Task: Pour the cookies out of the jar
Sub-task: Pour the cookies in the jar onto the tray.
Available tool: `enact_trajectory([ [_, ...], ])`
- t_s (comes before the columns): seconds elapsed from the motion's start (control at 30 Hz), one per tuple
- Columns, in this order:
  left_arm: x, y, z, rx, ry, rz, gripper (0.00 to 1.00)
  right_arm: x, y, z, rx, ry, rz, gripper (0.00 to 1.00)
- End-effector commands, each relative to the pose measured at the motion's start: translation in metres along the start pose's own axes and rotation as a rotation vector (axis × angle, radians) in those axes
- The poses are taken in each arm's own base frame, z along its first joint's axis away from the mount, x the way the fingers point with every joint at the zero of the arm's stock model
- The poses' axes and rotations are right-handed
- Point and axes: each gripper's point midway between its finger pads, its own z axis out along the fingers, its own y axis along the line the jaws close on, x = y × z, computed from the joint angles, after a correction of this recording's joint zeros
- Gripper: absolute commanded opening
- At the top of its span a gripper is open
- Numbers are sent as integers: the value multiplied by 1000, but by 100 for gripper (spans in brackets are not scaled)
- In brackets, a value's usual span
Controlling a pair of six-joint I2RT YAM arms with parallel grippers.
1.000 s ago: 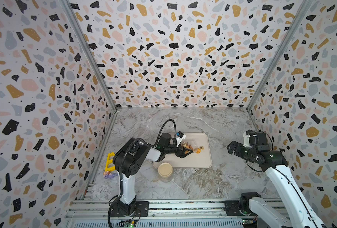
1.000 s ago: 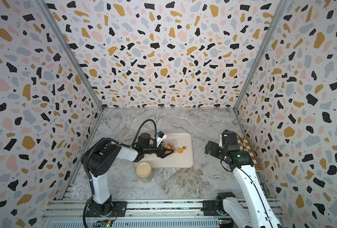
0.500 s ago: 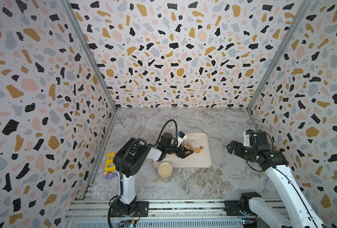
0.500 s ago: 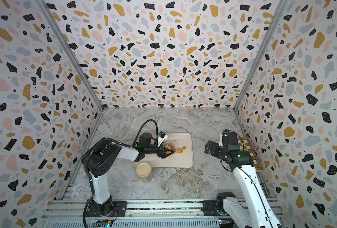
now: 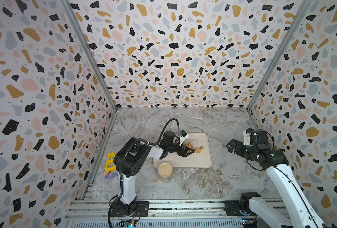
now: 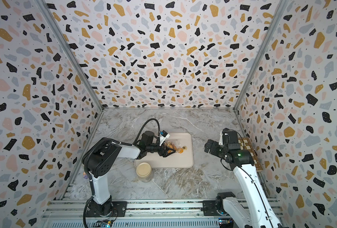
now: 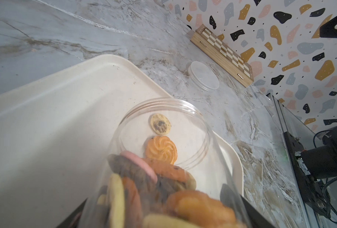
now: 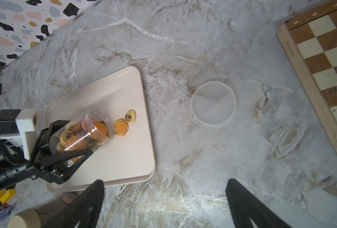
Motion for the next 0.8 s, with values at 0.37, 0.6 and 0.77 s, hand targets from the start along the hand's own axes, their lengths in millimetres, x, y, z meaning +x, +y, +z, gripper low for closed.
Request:
enact_trajectory([
  [0.37,-15,-17,4,16,14,73,0,-4,3,-11,-15,-24,-5,98],
  [0.6,-15,-15,5,0,47,69,0,-4,3,-11,-12,-25,-4,98],
  [0.77,-11,-17,0,-16,62,50,0,-3,3,-11,-18,-24,0,98],
])
